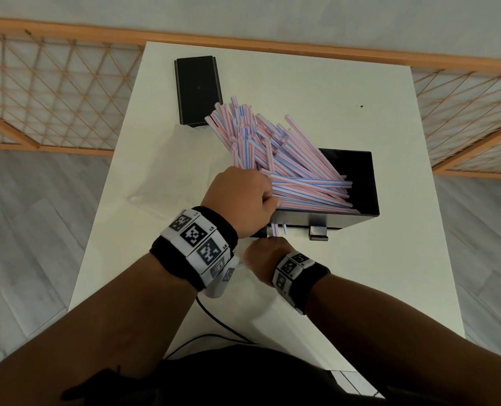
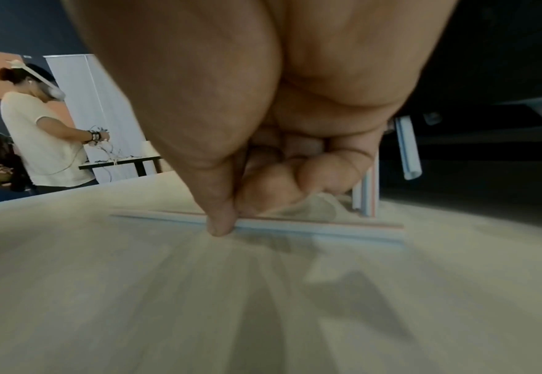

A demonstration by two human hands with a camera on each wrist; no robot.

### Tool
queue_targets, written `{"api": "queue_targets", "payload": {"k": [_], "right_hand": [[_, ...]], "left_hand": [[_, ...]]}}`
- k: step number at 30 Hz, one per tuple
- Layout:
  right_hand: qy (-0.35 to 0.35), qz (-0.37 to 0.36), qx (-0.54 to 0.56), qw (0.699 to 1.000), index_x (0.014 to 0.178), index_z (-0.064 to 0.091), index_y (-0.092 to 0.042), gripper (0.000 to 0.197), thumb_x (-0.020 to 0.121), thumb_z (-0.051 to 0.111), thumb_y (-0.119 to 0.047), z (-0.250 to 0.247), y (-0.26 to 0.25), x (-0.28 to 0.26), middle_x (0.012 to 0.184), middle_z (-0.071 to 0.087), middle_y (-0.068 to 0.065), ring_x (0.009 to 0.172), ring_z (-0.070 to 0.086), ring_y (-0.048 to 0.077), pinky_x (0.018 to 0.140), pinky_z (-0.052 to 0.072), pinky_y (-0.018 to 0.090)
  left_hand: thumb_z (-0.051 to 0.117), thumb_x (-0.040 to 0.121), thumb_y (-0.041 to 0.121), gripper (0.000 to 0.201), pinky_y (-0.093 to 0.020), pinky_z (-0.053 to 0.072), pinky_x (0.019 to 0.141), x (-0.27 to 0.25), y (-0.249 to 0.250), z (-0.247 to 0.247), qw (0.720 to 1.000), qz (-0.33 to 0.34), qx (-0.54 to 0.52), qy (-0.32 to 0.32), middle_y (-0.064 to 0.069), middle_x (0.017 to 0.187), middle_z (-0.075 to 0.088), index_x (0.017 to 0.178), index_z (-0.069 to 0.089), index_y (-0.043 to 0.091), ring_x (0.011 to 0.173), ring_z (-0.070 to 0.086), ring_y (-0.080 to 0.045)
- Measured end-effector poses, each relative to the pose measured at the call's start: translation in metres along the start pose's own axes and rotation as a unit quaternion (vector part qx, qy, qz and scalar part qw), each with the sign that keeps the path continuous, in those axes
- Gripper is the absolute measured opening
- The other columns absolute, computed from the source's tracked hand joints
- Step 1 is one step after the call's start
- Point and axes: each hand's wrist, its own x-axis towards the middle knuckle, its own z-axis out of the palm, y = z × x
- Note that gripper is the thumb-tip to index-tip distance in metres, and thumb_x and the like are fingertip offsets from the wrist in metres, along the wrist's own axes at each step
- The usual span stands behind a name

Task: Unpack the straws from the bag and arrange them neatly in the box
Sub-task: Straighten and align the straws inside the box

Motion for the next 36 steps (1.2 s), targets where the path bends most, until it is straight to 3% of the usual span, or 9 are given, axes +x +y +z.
{"api": "queue_targets", "payload": {"k": [6,9,13,17,19,22,26,30,36], "right_hand": [[0.006,-0.018,0.000,1.000,0.109,0.064,-0.013,0.022,0.089,0.054,-0.017,0.006,0.008,-0.024,0.110,0.062,0.007,0.097,0.064,0.029,0.080,0.049,0.037],[0.025,-0.016,0.024,0.999,0.105,0.065,-0.015,0.022,0.089,0.052,-0.022,0.002,0.017,-0.044,0.110,0.055,0.004,0.093,0.061,0.029,0.071,0.044,0.033],[0.130,-0.013,0.105,0.986,0.078,0.061,-0.015,0.015,0.074,0.051,-0.025,-0.020,0.041,-0.088,0.080,0.066,0.008,0.077,0.064,0.035,0.066,0.051,0.032],[0.333,-0.015,0.190,0.924,0.065,0.056,-0.017,0.003,0.063,0.058,-0.016,-0.061,0.072,-0.137,0.054,0.055,-0.003,0.048,0.050,0.023,0.047,0.044,0.029],[0.405,0.007,0.187,0.895,0.067,0.057,-0.015,0.008,0.067,0.063,-0.010,-0.084,0.084,-0.152,0.052,0.051,-0.003,0.047,0.044,0.019,0.046,0.039,0.029],[0.460,0.033,0.162,0.872,0.073,0.066,-0.013,0.009,0.073,0.064,-0.004,-0.103,0.095,-0.148,0.055,0.058,-0.001,0.050,0.054,0.026,0.050,0.042,0.027],[0.353,0.095,0.156,0.918,0.069,0.055,-0.011,0.012,0.080,0.060,-0.009,-0.089,0.111,-0.112,0.057,0.048,0.001,0.061,0.052,0.033,0.054,0.033,0.031],[0.291,0.129,0.198,0.927,0.091,0.066,-0.013,0.014,0.087,0.061,-0.025,-0.066,0.114,-0.097,0.083,0.065,0.006,0.080,0.061,0.028,0.071,0.051,0.035],[0.335,0.129,0.257,0.897,0.087,0.064,-0.014,0.025,0.086,0.068,-0.038,-0.051,0.112,-0.094,0.083,0.063,0.002,0.078,0.059,0.023,0.071,0.049,0.033]], "left_hand": [[0.073,0.090,0.029,0.033,-0.030,0.049,0.056,-0.003,-0.001,-0.004,0.996,0.024,-0.076,0.051,-0.005,0.057,0.064,0.065,0.070,0.006,0.053,0.060,-0.020],[0.076,0.086,0.026,0.034,-0.012,0.039,0.052,-0.006,-0.001,-0.012,0.982,0.018,-0.130,0.135,0.008,0.048,0.057,0.056,0.064,0.012,0.052,0.060,-0.008],[0.070,0.085,0.025,0.038,-0.011,0.032,0.048,-0.008,-0.005,-0.032,0.925,-0.033,-0.218,0.310,0.009,0.044,0.048,0.051,0.057,0.012,0.046,0.047,-0.011],[0.064,0.086,0.023,0.029,-0.021,0.039,0.049,-0.002,-0.009,-0.050,0.867,-0.068,-0.277,0.408,0.001,0.051,0.054,0.060,0.059,0.010,0.046,0.049,-0.014],[0.067,0.085,0.023,0.013,-0.021,0.046,0.055,0.002,-0.001,-0.052,0.878,-0.088,-0.272,0.384,0.006,0.056,0.056,0.074,0.063,0.017,0.052,0.057,-0.014],[0.072,0.089,0.028,0.011,-0.002,0.041,0.066,0.008,0.013,-0.043,0.937,-0.087,-0.201,0.270,0.008,0.062,0.062,0.096,0.066,0.023,0.060,0.060,0.002],[0.069,0.094,0.036,0.030,-0.038,0.056,0.090,0.019,0.016,-0.035,0.984,-0.042,-0.068,0.162,-0.001,0.090,0.075,0.119,0.071,0.019,0.091,0.069,-0.023],[0.062,0.098,0.031,0.018,-0.043,0.057,0.083,0.026,0.016,-0.037,0.989,-0.054,0.003,0.137,0.001,0.086,0.074,0.098,0.076,0.018,0.088,0.069,-0.027],[0.061,0.095,0.014,0.009,-0.035,0.050,0.073,0.023,0.020,-0.049,0.990,-0.058,0.035,0.126,0.006,0.077,0.059,0.089,0.066,0.016,0.083,0.064,-0.027]]}}
